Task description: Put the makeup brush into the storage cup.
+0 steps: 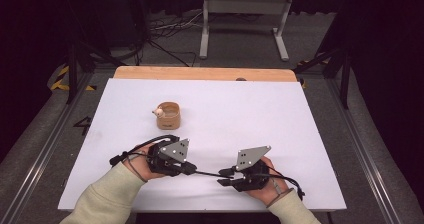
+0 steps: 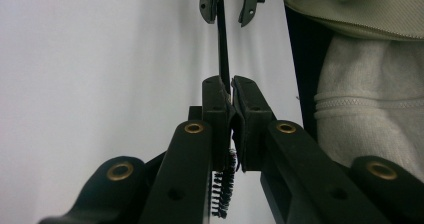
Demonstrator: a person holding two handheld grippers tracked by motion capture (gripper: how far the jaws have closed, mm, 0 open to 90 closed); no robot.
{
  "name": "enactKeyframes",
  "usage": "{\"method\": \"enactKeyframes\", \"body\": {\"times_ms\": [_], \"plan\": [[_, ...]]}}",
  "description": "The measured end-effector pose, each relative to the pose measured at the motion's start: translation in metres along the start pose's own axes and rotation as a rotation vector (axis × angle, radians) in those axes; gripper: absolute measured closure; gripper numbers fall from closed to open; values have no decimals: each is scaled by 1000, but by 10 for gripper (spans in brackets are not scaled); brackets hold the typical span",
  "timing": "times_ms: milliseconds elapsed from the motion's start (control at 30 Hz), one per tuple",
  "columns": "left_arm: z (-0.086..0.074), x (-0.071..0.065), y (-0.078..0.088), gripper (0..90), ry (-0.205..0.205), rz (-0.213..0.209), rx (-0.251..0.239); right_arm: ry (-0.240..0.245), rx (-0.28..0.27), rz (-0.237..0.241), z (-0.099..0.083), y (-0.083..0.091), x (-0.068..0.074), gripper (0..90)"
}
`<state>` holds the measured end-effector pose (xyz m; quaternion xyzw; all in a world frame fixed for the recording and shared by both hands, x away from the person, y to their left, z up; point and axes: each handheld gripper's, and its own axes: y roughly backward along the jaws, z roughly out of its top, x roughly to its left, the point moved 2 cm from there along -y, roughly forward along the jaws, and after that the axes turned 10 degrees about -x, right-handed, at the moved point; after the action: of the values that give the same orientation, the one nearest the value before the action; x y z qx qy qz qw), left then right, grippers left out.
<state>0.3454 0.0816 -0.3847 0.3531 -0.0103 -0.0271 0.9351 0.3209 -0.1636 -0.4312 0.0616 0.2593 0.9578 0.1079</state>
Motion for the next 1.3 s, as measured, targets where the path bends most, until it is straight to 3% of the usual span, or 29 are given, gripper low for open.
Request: {"method": "enactKeyframes", "body": {"times_ms": [300,533,800,833,900,967,1000,1067,1167,1300], "plan": [[0,0,1,855,-17,-18,-13,-3,4,19,-1,0,0,806],[-1,0,2,854,-13,-19,-21,4,3,46,-1,0,1,833],[-3,4,4,815,-7,5,-53,13,-18,58,0,3,1,852],[-4,5,5,815,-4,39,-68,15,-24,54,0,4,1,852],[-5,10,9,599,29,87,-107,27,-44,37,2,7,0,853],[-7,14,15,530,53,103,-164,33,-66,25,4,11,0,853],[-7,14,15,470,53,103,-164,36,-78,18,4,13,0,853],[-9,18,21,420,79,115,-216,38,-93,10,5,15,-1,853],[-10,19,23,338,87,131,-240,39,-111,4,5,17,-1,853],[-14,20,26,335,104,149,-285,63,-183,-29,8,22,-1,853]]}}
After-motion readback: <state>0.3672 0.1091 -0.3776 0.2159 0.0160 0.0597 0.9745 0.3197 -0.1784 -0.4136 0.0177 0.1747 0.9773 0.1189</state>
